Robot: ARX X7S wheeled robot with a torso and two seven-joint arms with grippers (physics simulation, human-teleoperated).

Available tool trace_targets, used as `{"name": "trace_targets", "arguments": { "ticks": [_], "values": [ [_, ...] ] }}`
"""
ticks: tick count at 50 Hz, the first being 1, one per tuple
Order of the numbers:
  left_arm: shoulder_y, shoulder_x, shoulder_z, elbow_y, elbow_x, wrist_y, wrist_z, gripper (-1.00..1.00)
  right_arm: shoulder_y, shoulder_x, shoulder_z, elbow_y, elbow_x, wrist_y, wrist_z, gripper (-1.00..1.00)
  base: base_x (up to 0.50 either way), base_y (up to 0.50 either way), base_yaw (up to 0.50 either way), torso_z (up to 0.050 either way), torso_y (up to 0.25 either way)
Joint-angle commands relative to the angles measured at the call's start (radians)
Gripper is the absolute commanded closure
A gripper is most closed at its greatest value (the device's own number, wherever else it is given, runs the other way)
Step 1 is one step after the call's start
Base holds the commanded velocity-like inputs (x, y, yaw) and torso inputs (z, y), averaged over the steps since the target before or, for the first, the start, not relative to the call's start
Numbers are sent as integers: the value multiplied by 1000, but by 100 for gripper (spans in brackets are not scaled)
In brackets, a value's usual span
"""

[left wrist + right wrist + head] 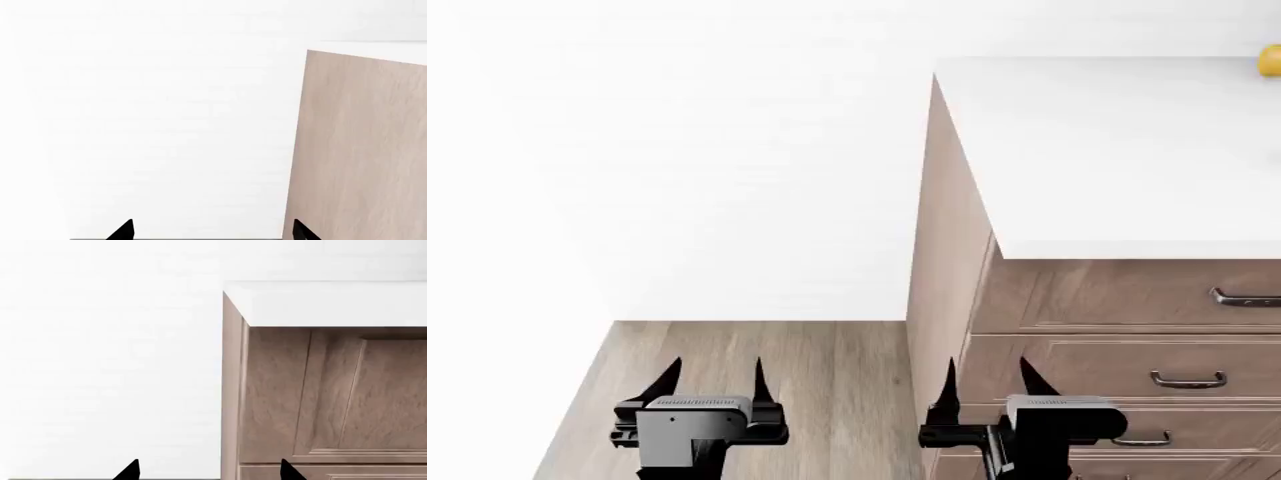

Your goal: Pick the strawberry from the counter and place it in the cabinet.

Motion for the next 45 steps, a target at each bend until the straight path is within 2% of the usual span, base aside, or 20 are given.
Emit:
{"name": "trace_targets", "arguments": {
  "ticks": [1,10,34,45],
  "values": [
    [-8,-16,19,-8,-14,0,-18,-100,8,17,-22,12,4,-4,23,-100,0,0,0,0,0],
    [-36,-47,44,-34,-38,-10,-47,-100,60,45,-63,100,17,-29,45,-100,0,0,0,0,0],
    [-4,-99,72,55,-63,-43,-87,-100,40,103,-144,-12,2,6,59,-100,-495,0,0,0,0],
    [26,-130,84,164,-68,-112,-99,-100,35,137,-148,-65,-3,42,70,-100,-59,-1,0,48,0]
  ]
}}
